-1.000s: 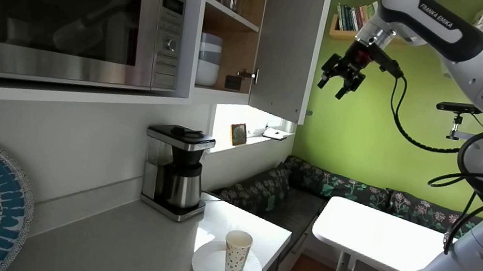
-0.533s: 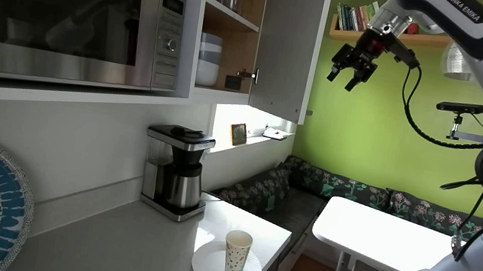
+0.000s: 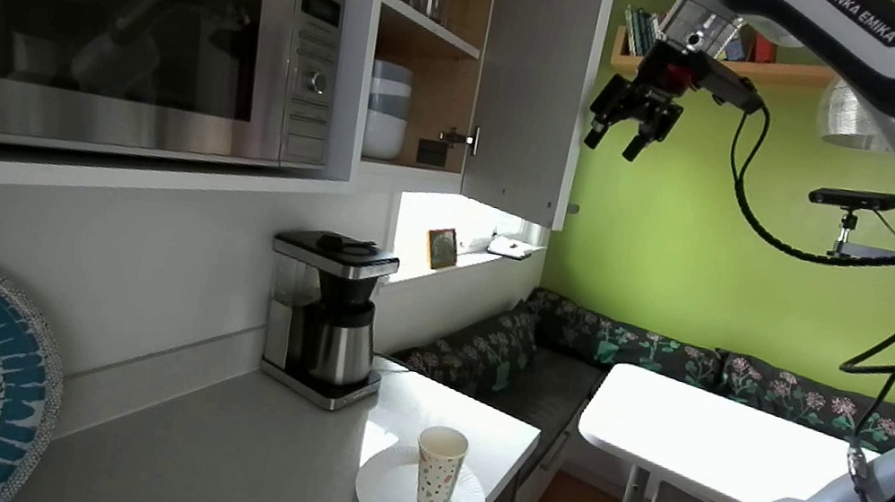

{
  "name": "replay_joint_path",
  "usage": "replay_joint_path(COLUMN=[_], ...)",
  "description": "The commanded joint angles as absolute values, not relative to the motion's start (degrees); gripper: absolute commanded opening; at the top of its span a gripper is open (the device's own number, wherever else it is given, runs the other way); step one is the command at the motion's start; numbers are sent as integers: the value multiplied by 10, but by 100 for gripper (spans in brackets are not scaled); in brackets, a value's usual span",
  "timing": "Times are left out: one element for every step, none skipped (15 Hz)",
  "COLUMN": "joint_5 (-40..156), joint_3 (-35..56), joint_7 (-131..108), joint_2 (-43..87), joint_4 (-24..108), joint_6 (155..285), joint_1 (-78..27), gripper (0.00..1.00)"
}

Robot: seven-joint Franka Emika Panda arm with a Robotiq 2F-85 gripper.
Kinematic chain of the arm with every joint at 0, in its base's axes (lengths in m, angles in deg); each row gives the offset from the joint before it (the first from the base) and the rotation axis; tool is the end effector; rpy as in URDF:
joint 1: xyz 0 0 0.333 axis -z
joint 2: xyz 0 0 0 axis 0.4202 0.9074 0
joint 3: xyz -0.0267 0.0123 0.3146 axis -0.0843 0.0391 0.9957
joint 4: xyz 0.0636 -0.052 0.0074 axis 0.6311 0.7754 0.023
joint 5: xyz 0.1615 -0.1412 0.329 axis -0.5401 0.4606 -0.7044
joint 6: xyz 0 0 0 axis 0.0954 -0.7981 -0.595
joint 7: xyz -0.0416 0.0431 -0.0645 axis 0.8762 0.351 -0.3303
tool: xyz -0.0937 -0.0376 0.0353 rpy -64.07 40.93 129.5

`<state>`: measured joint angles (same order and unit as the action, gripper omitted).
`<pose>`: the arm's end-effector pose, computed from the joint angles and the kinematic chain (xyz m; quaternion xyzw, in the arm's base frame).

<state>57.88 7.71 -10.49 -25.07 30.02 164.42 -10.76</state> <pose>0.2525 -0.1331 0.9042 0.9449 -0.2134 0.2465 0.0288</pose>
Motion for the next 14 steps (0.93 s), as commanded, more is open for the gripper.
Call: replay_joint_path(joint_5=[614, 615, 617, 615, 616, 618, 626, 635, 649, 663, 683, 701, 710, 721], joint_3=[97, 103, 108, 113, 117, 121, 126, 129, 131, 132, 133, 129, 124, 120], joint_7=[-128, -146, -155, -165, -171, -176, -179, -180, -180, -179, -179, -173, -168, -166], joint_2=[-293, -301, -306, -313, -318, -324, -329, -332, -335, -337, -337, -338, -337, -339], joint_4=[374, 393, 406, 422, 432, 447, 458, 469, 479, 485, 489, 496, 499, 507], joint_6=[1719, 1747, 1763, 1779, 1789, 1802, 1814, 1826, 1839, 1847, 1850, 1865, 1871, 1886], joint_1=[-121, -120, -120, -121, -121, -121, -119, -117, -113, -111, -105, -104, -107, -107], gripper=[100, 100, 100, 100, 100, 100, 100, 100, 100, 100, 100, 100, 100, 100])
